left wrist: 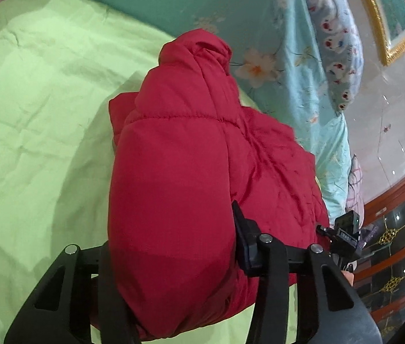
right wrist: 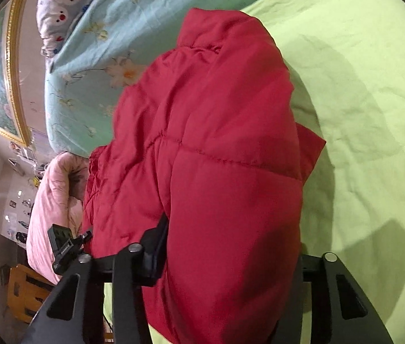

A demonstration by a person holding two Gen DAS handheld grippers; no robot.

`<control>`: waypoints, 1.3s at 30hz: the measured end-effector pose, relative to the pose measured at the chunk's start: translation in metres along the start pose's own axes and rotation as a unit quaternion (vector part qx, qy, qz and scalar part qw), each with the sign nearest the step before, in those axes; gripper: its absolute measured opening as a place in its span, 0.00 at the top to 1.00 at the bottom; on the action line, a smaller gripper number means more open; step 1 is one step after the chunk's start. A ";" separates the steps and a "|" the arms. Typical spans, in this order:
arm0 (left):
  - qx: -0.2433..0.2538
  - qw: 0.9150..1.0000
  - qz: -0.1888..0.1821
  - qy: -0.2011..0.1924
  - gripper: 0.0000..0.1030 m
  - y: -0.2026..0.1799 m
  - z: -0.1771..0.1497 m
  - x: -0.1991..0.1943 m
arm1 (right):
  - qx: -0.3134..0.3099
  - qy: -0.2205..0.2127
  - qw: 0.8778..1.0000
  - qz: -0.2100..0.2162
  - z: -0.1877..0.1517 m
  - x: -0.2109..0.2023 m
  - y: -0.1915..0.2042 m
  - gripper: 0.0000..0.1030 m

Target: Fold large clothes

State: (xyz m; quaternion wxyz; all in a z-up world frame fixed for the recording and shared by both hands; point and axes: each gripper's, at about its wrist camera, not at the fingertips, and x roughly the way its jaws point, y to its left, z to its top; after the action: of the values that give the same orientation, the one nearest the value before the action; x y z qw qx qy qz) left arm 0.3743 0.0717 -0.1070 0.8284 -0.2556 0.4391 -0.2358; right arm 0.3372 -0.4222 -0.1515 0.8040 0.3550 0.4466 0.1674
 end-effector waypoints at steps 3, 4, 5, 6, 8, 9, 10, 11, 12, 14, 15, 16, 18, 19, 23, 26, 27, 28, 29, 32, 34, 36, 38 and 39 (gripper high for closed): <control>0.011 1.000 0.002 -0.010 0.58 -0.007 -0.013 -0.026 | -0.010 0.009 1.000 0.005 -0.011 -0.005 0.011 0.57; 0.012 1.000 0.003 -0.012 0.58 -0.008 -0.017 -0.032 | -0.013 0.012 1.000 0.006 -0.015 -0.006 0.015 0.57; 0.011 1.000 0.004 -0.015 0.58 -0.007 -0.025 -0.044 | -0.019 0.017 1.000 0.009 -0.023 -0.009 0.020 0.58; 0.011 1.000 0.003 -0.018 0.58 -0.006 -0.032 -0.052 | -0.023 0.021 0.999 0.012 -0.031 -0.012 0.023 0.58; 0.006 1.000 0.004 -0.020 0.58 -0.005 -0.047 -0.068 | -0.032 0.027 0.999 0.016 -0.044 -0.019 0.028 0.58; 0.004 1.000 0.005 -0.020 0.58 -0.005 -0.054 -0.074 | -0.036 0.030 0.999 0.021 -0.055 -0.023 0.032 0.58; 0.002 1.000 0.005 -0.020 0.58 -0.004 -0.063 -0.082 | -0.037 0.032 0.999 0.023 -0.061 -0.027 0.034 0.58; -0.001 1.000 0.005 -0.021 0.58 -0.003 -0.073 -0.091 | -0.039 0.033 0.998 0.026 -0.070 -0.031 0.036 0.58; -0.003 1.000 0.004 -0.022 0.58 -0.003 -0.081 -0.098 | -0.041 0.035 0.998 0.027 -0.081 -0.035 0.040 0.58; -0.003 1.000 0.009 -0.023 0.58 -0.003 -0.100 -0.112 | -0.044 0.037 0.998 0.028 -0.093 -0.041 0.044 0.58; -0.002 1.000 0.011 -0.023 0.58 -0.005 -0.103 -0.114 | -0.046 0.038 0.998 0.028 -0.103 -0.045 0.046 0.58; -0.001 1.000 0.013 -0.024 0.58 -0.005 -0.110 -0.119 | -0.048 0.038 0.998 0.028 -0.109 -0.047 0.049 0.58; 0.005 1.000 0.015 -0.026 0.58 -0.007 -0.117 -0.125 | -0.051 0.039 0.998 0.027 -0.120 -0.050 0.052 0.58; 0.010 0.999 0.018 -0.027 0.58 -0.007 -0.121 -0.126 | -0.052 0.039 0.998 0.027 -0.123 -0.051 0.053 0.58; 0.011 0.999 0.022 -0.021 0.58 0.002 -0.129 -0.124 | -0.050 0.035 0.998 0.025 -0.134 -0.050 0.051 0.58; -0.009 0.999 0.028 -0.014 0.58 0.018 -0.134 -0.115 | -0.038 0.030 0.998 0.027 -0.137 -0.045 0.045 0.57; -0.015 0.999 0.027 -0.013 0.57 0.023 -0.136 -0.114 | -0.033 0.028 0.999 0.028 -0.138 -0.045 0.041 0.57; -0.028 0.999 0.026 -0.011 0.56 0.029 -0.137 -0.110 | -0.029 0.027 0.999 0.030 -0.139 -0.044 0.039 0.56; -0.031 0.999 0.024 -0.012 0.56 0.033 -0.139 -0.110 | -0.029 0.026 0.999 0.028 -0.140 -0.044 0.035 0.55; -0.028 0.999 0.029 -0.016 0.54 0.032 -0.140 -0.108 | -0.022 0.023 0.999 0.025 -0.143 -0.041 0.028 0.52; -0.018 0.999 0.042 -0.017 0.51 0.027 -0.138 -0.105 | -0.012 0.016 0.999 0.027 -0.142 -0.038 0.021 0.49; -0.007 0.998 0.054 -0.016 0.50 0.025 -0.135 -0.104 | -0.004 0.012 1.000 0.027 -0.143 -0.038 0.017 0.47; -0.003 0.998 0.061 -0.015 0.48 0.024 -0.132 -0.100 | 0.001 0.008 1.000 0.025 -0.144 -0.037 0.014 0.45; -0.003 0.998 0.063 -0.015 0.47 0.026 -0.133 -0.100 | 0.003 0.007 1.000 0.025 -0.145 -0.037 0.013 0.44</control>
State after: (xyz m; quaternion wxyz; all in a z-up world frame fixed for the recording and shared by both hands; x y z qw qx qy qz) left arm 0.2155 0.1242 -0.1270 0.8471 -0.2336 0.4429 -0.1778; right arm 0.1966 -0.3738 -0.1700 0.7954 0.3675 0.4437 0.1882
